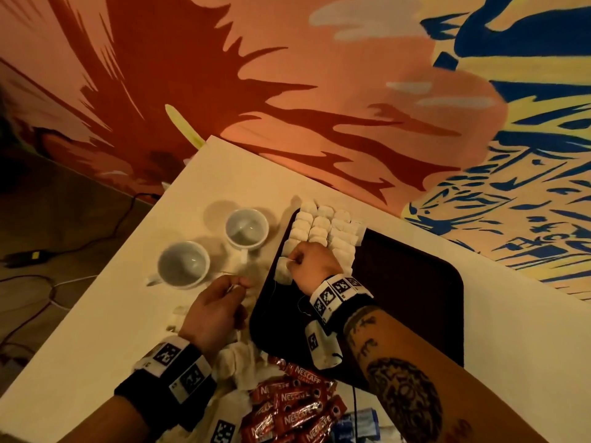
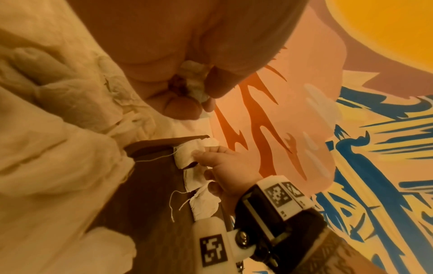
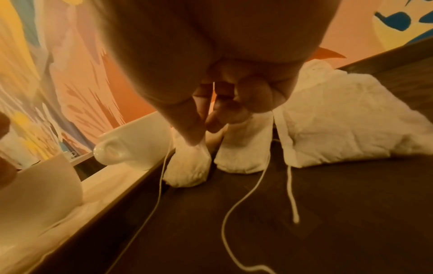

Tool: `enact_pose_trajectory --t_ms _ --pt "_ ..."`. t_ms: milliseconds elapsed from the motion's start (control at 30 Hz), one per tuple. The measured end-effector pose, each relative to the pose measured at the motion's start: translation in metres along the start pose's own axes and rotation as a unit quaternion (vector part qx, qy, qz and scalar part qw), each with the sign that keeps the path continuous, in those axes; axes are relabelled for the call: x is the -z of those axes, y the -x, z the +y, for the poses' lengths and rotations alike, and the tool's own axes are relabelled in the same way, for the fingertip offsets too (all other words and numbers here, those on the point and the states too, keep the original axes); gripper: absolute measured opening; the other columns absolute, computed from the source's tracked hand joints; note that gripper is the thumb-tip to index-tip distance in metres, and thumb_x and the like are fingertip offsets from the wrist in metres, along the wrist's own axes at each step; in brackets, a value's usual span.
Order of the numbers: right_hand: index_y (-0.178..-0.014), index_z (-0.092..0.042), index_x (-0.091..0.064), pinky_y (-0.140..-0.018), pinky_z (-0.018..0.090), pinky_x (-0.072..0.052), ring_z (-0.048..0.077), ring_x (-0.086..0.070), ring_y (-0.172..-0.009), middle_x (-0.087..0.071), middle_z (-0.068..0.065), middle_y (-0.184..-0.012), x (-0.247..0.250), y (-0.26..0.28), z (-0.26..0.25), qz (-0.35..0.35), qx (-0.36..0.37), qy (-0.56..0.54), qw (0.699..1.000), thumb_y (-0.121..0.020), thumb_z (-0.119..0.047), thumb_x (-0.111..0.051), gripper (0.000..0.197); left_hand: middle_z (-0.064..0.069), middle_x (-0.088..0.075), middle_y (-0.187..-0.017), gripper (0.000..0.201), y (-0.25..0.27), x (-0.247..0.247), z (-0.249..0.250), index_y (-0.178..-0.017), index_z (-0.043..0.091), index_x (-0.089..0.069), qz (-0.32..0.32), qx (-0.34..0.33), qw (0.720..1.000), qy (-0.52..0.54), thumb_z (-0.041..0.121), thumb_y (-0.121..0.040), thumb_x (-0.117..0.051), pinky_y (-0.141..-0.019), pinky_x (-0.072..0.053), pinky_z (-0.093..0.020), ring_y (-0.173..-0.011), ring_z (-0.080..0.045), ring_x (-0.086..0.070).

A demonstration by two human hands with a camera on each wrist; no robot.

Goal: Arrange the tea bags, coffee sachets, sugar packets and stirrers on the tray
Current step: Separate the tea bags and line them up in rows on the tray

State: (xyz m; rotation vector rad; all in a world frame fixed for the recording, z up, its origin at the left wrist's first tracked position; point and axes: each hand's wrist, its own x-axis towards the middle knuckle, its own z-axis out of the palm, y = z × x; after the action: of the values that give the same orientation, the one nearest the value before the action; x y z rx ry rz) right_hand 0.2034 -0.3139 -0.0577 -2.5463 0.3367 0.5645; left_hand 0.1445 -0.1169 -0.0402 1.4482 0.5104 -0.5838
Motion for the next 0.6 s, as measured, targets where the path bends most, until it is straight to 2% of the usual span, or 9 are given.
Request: enact_pose_trajectory --t_ms 67,133,267,400,500,567,600 --pt "-0.105 -0.021 -0.07 -0.081 0.024 -0.048 0.023 -0.065 -0.102 -0.071 0.002 -0.111 0.001 -0.002 0.0 0.005 -0.012 0.0 1.0 -0.093 -0.03 -0.062 0.017 -0.002 -0.052 -0.058 0.02 0.0 -0.003 0.002 -0.1 0.012 -0.068 -0.004 -0.015 1.0 -0.002 0.007 -0.1 -0.048 -0.052 -0.046 -0.028 -0.053 -0.015 -0.051" --pt "-0.106 -0.022 -0.071 -0.085 0.026 -0.05 0.022 -0.065 -0.102 -0.071 0.002 -0.112 0.001 -0.004 0.0 0.005 -0.016 0.0 1.0 -0.093 -0.031 -0.062 0.018 -0.001 -0.055 -0.059 0.022 -0.002 -0.005 0.002 -0.106 0.013 -0.069 -0.01 -0.025 1.0 -0.01 0.005 -0.1 -0.049 -0.057 -0.052 -0.028 -0.056 -0.013 -0.054" --pt "-0.103 -0.025 -0.07 -0.084 0.025 -0.049 0.021 -0.065 -0.101 -0.071 0.0 -0.11 0.002 -0.002 0.0 0.005 -0.017 0.001 1.0 -0.092 -0.033 -0.063 0.016 0.002 -0.065 -0.064 0.024 -0.004 -0.008 -0.001 -0.11 0.026 -0.066 -0.018 -0.038 0.998 -0.043 0.007 -0.097 -0.056 -0.07 -0.058 -0.038 -0.063 -0.016 -0.064" --pt "-0.112 -0.024 -0.065 -0.092 0.031 -0.052 0.022 -0.064 -0.104 -0.067 0.001 -0.115 0.002 0.0 0.001 0.008 -0.023 -0.013 1.0 -0.091 -0.033 -0.063 0.024 -0.012 -0.07 -0.083 0.017 0.0 -0.016 0.0 -0.102 0.019 -0.062 -0.016 -0.046 0.997 -0.053 0.006 -0.091 -0.066 -0.065 -0.058 -0.031 -0.071 -0.019 -0.068" --pt "-0.121 -0.022 -0.061 -0.095 0.034 -0.051 0.021 -0.062 -0.105 -0.06 0.002 -0.121 0.005 0.011 0.0 0.061 -0.006 -0.051 0.997 -0.09 -0.032 -0.064 0.033 -0.011 -0.074 -0.078 0.012 0.002 -0.019 0.002 -0.094 0.012 -0.063 -0.017 -0.051 0.995 -0.087 0.008 -0.087 -0.072 -0.057 -0.054 -0.023 -0.064 -0.015 -0.067" --pt "-0.117 -0.021 -0.065 -0.09 0.03 -0.05 0.015 -0.061 -0.095 -0.062 -0.001 -0.114 0.005 0.028 -0.002 0.096 0.031 -0.109 0.989 -0.092 -0.031 -0.063 0.027 -0.009 -0.073 -0.072 0.011 0.004 -0.021 0.004 -0.088 0.01 -0.065 -0.025 -0.062 0.992 -0.108 0.011 -0.085 -0.075 -0.053 -0.05 -0.02 -0.059 -0.013 -0.064" --pt "-0.111 -0.022 -0.068 -0.085 0.029 -0.05 0.01 -0.061 -0.088 -0.066 -0.003 -0.108 0.003 0.039 -0.003 0.092 0.052 -0.152 0.983 -0.094 -0.032 -0.063 0.021 -0.008 -0.073 -0.07 0.011 0.006 -0.022 0.006 -0.085 0.01 -0.066 -0.028 -0.068 0.99 -0.12 0.013 -0.084 -0.076 -0.051 -0.049 -0.019 -0.057 -0.011 -0.063"
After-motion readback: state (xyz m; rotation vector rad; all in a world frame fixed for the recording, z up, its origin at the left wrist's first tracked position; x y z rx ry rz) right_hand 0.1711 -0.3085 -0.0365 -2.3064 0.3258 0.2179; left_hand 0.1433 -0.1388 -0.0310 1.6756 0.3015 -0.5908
